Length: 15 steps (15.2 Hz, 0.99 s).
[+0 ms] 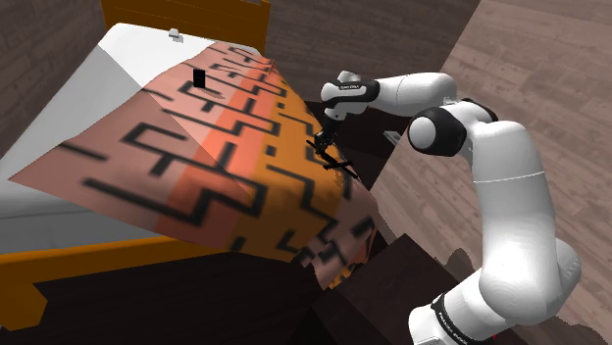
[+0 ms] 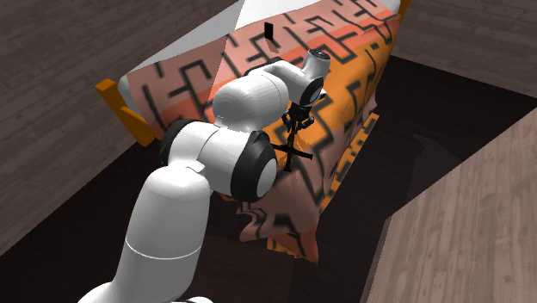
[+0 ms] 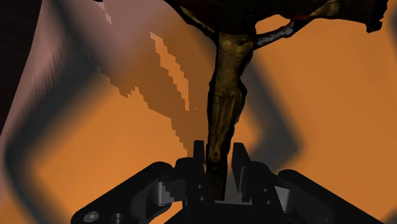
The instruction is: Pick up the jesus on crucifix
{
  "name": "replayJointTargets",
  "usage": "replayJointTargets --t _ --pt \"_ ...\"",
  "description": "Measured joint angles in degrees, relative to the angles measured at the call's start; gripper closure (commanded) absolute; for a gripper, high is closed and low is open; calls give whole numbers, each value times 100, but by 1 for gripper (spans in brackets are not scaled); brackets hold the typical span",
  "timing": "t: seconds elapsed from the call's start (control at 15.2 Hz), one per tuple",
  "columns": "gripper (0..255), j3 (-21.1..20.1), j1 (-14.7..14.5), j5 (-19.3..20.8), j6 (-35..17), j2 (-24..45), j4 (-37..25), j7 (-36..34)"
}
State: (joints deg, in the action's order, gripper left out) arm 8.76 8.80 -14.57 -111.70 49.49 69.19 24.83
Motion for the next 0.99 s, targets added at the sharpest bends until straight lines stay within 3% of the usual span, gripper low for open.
replayJointTargets --t 0.99 --pt "255 47 5 76 713 -393 -331 -112"
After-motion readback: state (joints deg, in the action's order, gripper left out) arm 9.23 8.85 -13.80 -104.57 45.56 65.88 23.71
